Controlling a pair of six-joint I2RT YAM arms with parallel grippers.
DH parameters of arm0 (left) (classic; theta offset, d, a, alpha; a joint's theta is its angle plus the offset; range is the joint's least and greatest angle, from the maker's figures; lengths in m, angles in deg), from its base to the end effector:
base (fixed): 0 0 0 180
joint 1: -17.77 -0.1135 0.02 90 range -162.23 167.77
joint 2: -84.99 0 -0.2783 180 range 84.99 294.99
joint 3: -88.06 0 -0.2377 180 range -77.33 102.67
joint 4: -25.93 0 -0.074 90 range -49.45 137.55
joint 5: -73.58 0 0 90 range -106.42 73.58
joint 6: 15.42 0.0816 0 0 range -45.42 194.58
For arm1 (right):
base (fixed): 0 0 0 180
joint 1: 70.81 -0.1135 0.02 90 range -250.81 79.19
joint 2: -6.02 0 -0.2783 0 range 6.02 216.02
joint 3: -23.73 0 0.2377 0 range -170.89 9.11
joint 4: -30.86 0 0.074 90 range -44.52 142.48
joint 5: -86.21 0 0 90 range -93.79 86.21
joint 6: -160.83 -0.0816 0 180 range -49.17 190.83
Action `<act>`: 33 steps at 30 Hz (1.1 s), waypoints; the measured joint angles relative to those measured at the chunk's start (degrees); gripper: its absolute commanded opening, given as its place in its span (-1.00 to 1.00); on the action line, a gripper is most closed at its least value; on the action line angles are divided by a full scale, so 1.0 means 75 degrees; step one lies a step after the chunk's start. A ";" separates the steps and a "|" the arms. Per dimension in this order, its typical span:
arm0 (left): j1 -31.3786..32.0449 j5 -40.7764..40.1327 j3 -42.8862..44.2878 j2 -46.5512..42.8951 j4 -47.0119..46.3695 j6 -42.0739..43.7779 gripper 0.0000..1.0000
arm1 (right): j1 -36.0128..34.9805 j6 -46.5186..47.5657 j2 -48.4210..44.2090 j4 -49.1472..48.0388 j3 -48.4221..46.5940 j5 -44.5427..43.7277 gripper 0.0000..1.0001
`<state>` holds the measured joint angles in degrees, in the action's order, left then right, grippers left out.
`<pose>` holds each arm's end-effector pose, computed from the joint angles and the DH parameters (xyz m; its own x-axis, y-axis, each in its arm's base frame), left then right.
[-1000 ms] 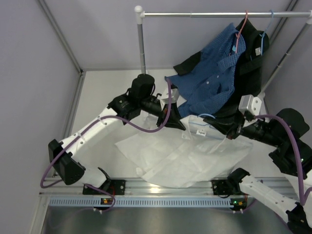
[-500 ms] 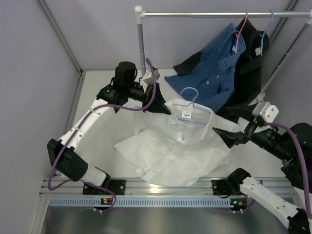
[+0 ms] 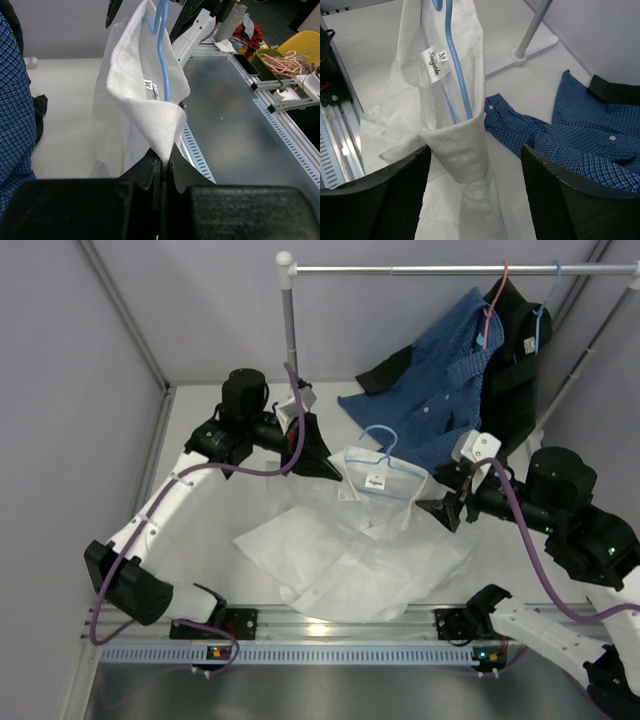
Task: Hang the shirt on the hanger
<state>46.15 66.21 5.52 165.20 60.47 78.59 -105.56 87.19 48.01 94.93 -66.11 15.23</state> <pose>0.2082 -0.2044 0.4331 -0.1983 0.1173 -0.9731 0.9102 -0.3463 -0.2273 0.0816 0.0890 0.4337 0.0040 -0.3213 -0.9470 -0.8284 0.5293 -0.1831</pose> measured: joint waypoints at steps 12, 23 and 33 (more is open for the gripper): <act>0.0105 0.0035 -0.0213 -0.0565 -0.0041 -0.0061 -1.00 | 0.0041 0.0437 0.0790 0.0259 -0.0650 0.1536 -0.30; 0.0417 0.0035 -0.0265 -0.0941 -0.0041 0.0058 -1.00 | 0.0154 0.0522 0.0662 0.0242 -0.0685 0.2669 -1.00; 0.0443 -0.0248 -0.0239 -0.0979 -0.0096 0.0283 0.96 | 0.0157 0.0268 0.0297 0.0175 -0.0679 0.2241 -1.00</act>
<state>49.47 64.35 3.73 157.85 59.75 80.71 -104.38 89.20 50.24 96.24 -71.20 32.04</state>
